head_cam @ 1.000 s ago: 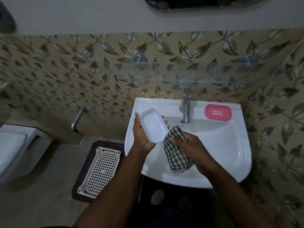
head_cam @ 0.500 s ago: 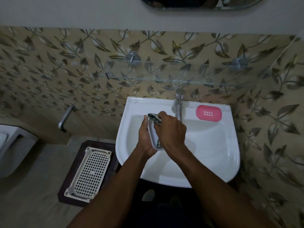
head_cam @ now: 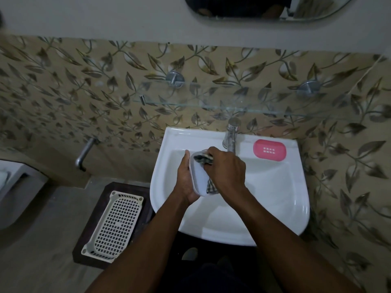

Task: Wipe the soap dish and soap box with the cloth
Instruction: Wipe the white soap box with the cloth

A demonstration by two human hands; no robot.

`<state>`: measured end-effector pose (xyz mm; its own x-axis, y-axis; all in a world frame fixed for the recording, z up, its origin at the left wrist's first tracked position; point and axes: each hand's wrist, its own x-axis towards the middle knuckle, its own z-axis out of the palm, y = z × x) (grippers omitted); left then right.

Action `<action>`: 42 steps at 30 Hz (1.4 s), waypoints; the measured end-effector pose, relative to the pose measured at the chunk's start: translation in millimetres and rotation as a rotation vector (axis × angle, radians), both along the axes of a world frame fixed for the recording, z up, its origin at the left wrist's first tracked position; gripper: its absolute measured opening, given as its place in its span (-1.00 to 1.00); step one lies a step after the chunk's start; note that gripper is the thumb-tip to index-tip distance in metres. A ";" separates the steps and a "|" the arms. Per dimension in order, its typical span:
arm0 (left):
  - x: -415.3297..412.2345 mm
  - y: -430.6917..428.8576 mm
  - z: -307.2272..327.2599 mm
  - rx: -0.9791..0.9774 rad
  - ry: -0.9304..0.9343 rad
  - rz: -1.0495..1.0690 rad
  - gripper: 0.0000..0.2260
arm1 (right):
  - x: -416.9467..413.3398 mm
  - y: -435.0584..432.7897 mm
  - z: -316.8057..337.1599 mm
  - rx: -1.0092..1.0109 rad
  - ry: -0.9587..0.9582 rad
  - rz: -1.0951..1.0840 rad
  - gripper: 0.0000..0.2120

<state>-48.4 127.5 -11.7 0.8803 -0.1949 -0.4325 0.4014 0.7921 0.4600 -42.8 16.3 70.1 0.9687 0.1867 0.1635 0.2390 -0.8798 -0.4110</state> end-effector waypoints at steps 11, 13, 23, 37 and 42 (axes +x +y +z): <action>3.9 8.7 -2.2 0.027 0.045 0.042 -0.41 | -8.0 -3.0 -0.7 -0.072 0.157 0.164 -0.85; 5.9 7.4 -2.3 0.067 0.065 0.049 -0.38 | -6.4 -9.7 0.3 -0.103 0.098 0.095 -0.82; 2.9 4.8 6.7 0.111 0.081 0.037 -0.47 | -14.6 -5.2 7.6 -0.100 0.216 0.308 -0.84; 9.1 -2.5 19.3 0.184 0.107 -0.008 -0.45 | -8.2 1.2 4.0 -0.083 0.139 0.141 -0.86; 7.0 3.3 14.2 0.152 0.151 0.044 -0.49 | -16.8 -8.7 10.9 -0.405 0.159 0.379 -0.92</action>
